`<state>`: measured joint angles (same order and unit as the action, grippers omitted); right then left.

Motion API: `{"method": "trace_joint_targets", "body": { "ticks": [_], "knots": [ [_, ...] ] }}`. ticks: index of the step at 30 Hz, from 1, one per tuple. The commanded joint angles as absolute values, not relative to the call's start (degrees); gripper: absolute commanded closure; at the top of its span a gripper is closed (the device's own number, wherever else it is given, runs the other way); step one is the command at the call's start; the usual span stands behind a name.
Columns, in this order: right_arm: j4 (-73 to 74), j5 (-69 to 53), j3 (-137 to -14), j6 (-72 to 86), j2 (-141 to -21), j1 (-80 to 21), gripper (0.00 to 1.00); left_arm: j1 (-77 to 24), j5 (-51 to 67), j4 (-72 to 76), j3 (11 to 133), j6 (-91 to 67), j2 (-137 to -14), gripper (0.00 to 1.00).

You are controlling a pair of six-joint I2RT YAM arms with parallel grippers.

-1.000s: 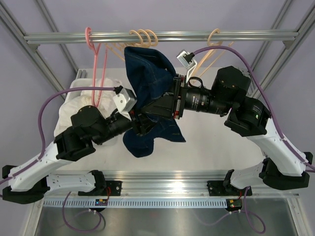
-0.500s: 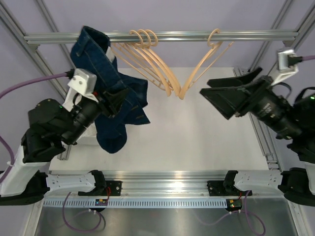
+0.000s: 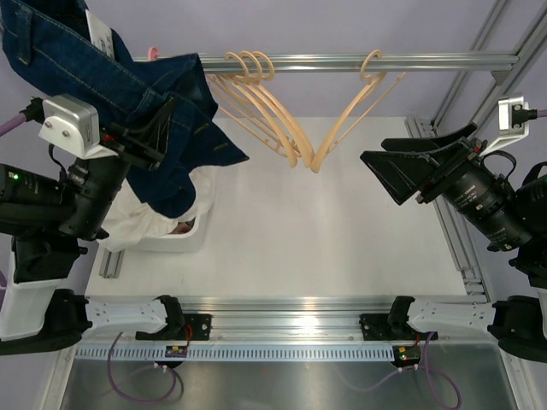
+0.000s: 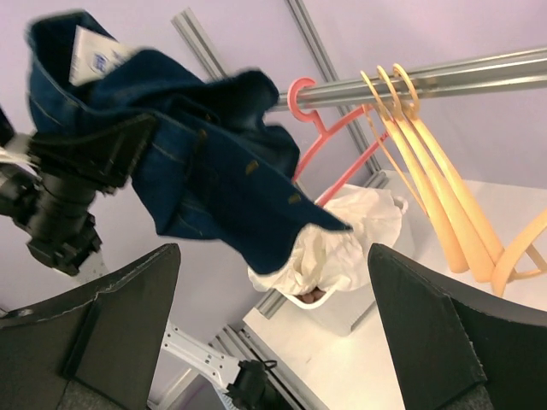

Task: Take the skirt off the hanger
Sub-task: Place the skirt in the bin.

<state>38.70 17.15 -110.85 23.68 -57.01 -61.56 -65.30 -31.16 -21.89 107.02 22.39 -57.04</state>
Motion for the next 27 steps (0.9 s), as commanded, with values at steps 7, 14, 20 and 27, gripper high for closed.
{"method": "trace_joint_targets", "body": {
  "ticks": [7,14,20,27],
  "knots": [
    [41.0,19.6,-109.9,21.9,-58.7,-61.9,0.01,-65.2,-22.3,-1.3,123.5,45.3,-70.3,1.00],
    [42.8,19.2,-108.7,22.1,-58.7,-61.9,0.00,-60.4,-26.1,15.0,125.9,60.2,-73.8,1.00],
    [45.0,18.2,-109.2,21.5,-58.9,-61.9,0.00,-44.5,-30.1,18.6,122.0,54.2,-72.7,1.00],
    [47.7,17.3,-109.8,20.0,-60.4,-61.8,0.00,-18.4,-30.9,12.4,111.9,28.4,-68.6,1.00]
  ]
}}
